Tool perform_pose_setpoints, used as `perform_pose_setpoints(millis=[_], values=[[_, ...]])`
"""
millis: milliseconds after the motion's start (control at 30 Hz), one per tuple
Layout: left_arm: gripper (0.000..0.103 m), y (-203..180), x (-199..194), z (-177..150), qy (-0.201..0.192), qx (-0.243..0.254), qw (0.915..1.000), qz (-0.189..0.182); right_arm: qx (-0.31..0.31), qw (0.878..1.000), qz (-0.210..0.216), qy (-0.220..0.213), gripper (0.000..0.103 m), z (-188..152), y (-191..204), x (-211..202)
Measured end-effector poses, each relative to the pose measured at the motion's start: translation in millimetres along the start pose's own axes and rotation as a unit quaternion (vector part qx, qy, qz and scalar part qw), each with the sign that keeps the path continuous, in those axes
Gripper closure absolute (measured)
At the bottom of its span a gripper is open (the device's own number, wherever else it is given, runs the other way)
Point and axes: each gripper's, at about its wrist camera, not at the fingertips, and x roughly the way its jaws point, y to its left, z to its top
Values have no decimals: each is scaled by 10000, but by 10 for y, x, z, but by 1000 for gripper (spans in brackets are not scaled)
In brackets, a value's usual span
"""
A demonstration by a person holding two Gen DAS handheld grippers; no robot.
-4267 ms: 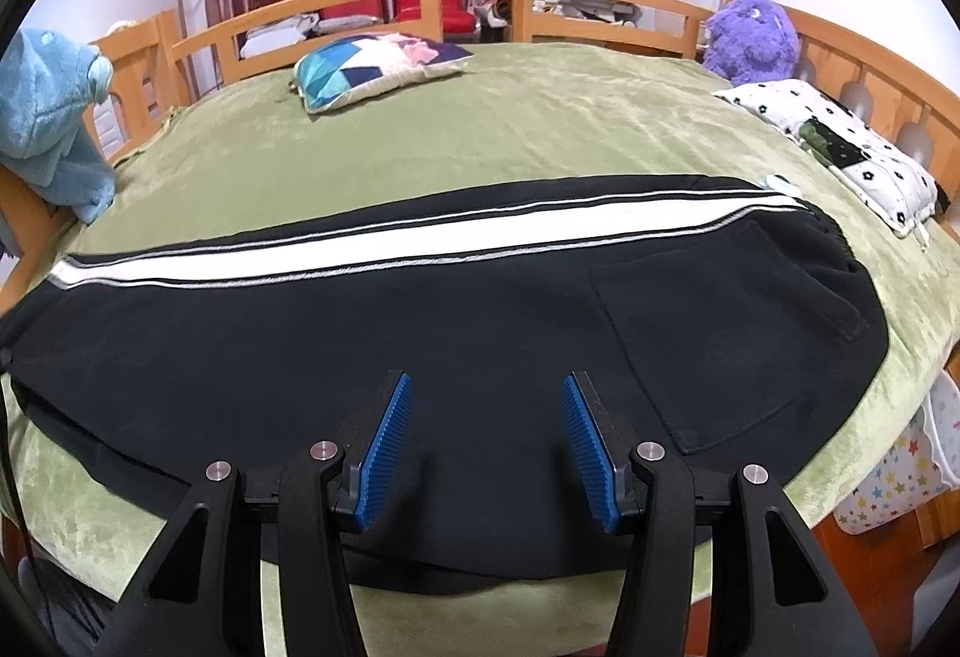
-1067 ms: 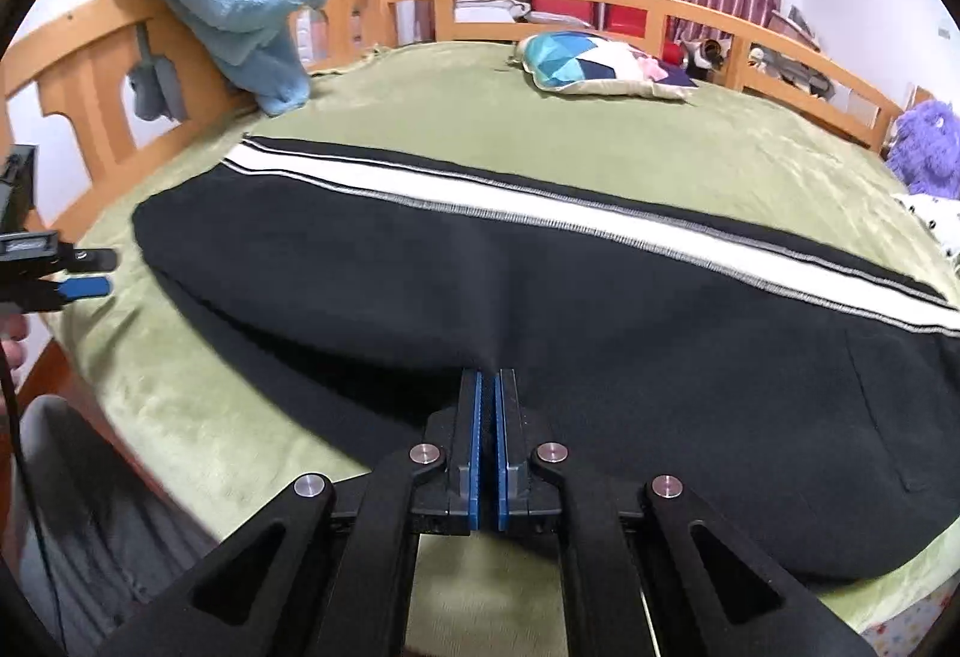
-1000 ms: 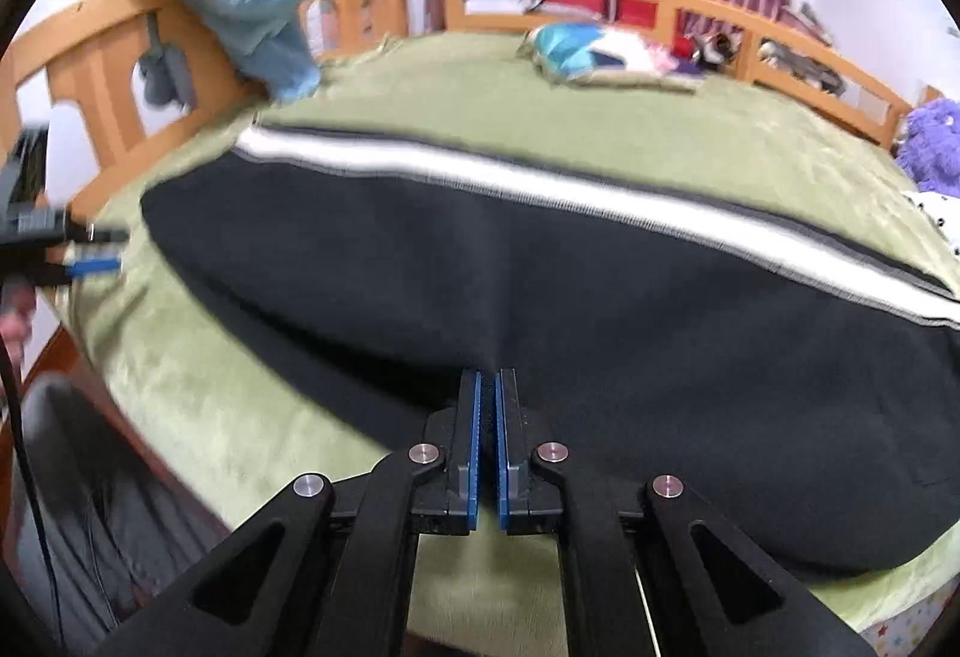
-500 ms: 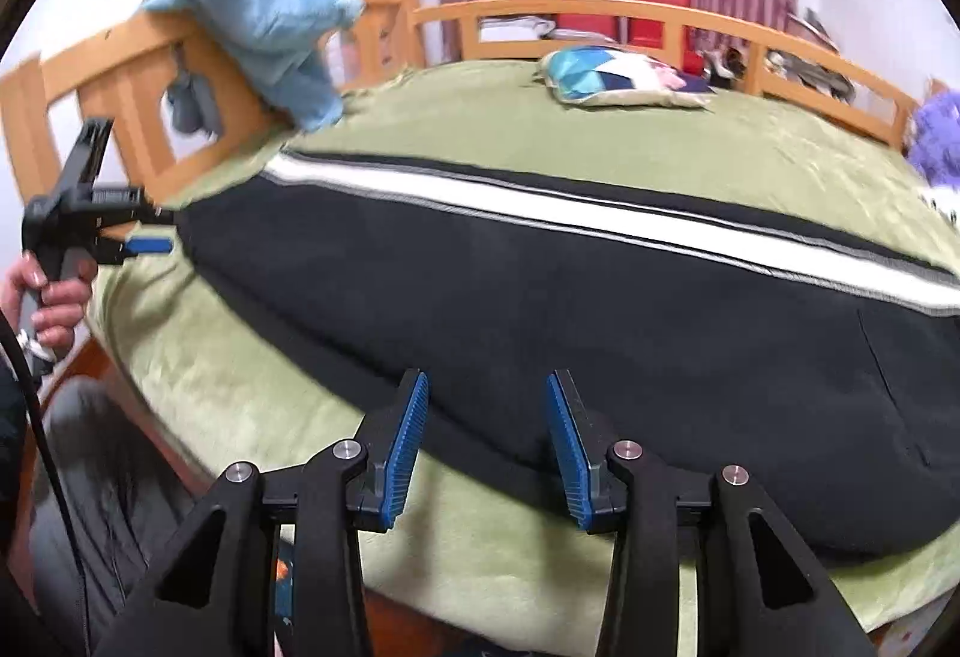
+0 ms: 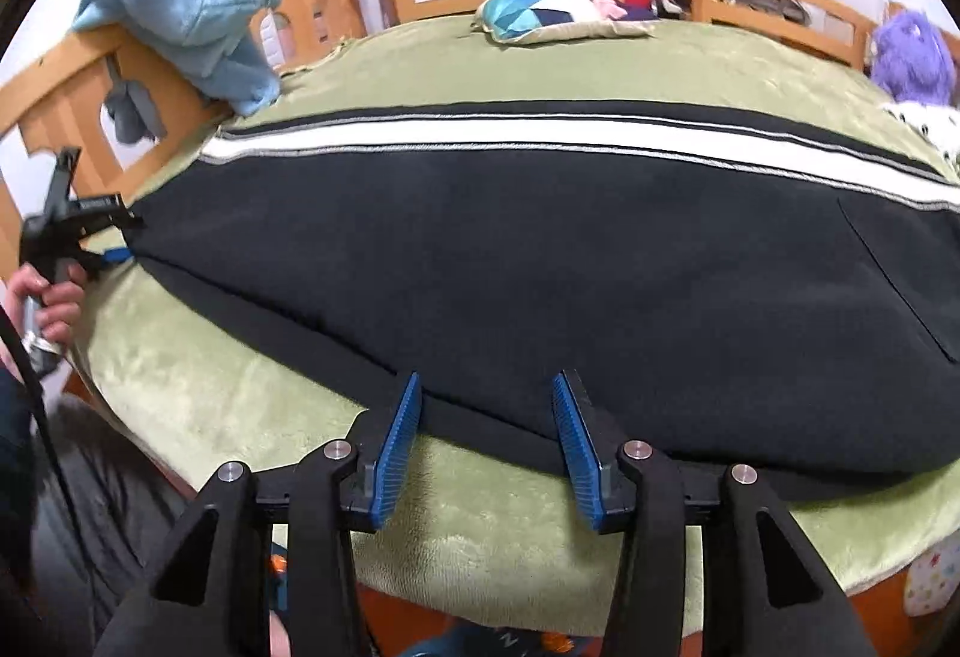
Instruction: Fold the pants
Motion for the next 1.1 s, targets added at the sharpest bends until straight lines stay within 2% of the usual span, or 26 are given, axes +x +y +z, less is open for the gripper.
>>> perform_pose_setpoints(millis=[67, 167, 233, 300, 400, 467, 500, 567, 633, 733, 800, 967, 1033, 1067, 1100], values=[[47, 43, 22, 19, -61, -254, 9995, -199, 155, 9999, -32, -37, 57, 15, -39, -26], [85, 40, -39, 77, -122, -283, 9992, -259, 186, 9997, -74, -170, 55, 96, -37, -61], [87, -119, -203, 103, -355, 52, 9992, -181, 129, 9994, -140, -283, 55, 204, -41, -50], [88, -450, -417, 91, -731, 738, 9946, 57, 152, 9986, -300, -406, 55, 302, -76, -63], [88, -1094, -775, -44, -1208, 1749, 9770, 143, 540, 9961, -339, -613, 55, 374, -280, -96], [88, -1433, -939, -151, -1297, 2110, 9688, -26, 896, 9935, -171, -677, 55, 333, -458, -120], [88, -1685, -1031, -252, -1319, 2394, 9618, -166, 1016, 9924, -119, -679, 55, 317, -523, -122], [88, -2052, -1122, -421, -1318, 2782, 9507, -363, 1275, 9895, -192, -647, 55, 248, -693, -140], [88, -2470, -1155, -652, -1134, 3162, 9393, -700, 1411, 9877, -440, -504, 55, 211, -804, -134], [88, -3006, -1051, -1036, -679, 3560, 9252, -1126, 1765, 9820, -380, -557, 55, 126, -1008, -219], [88, -3277, -922, -1309, -440, 3744, 9174, -1275, 1910, 9789, -339, -640, 55, 68, -1098, -290], [88, -3650, -536, -1834, 314, 3877, 9090, -1498, 2192, 9714, -439, -795, 55, -92, -1310, -456], [83, -3659, -486, -1969, 554, 3949, 9052, -1470, 2349, 9678, -350, -833, 55, -124, -1378, -482], [78, -3632, -476, -2019, 681, 3961, 9049, -1398, 2416, 9663, -300, -841, 55, -128, -1400, -482], [78, -3573, -468, -2026, 755, 3940, 9060, -1351, 2457, 9653, -271, -845, 54, -118, -1408, -476]])
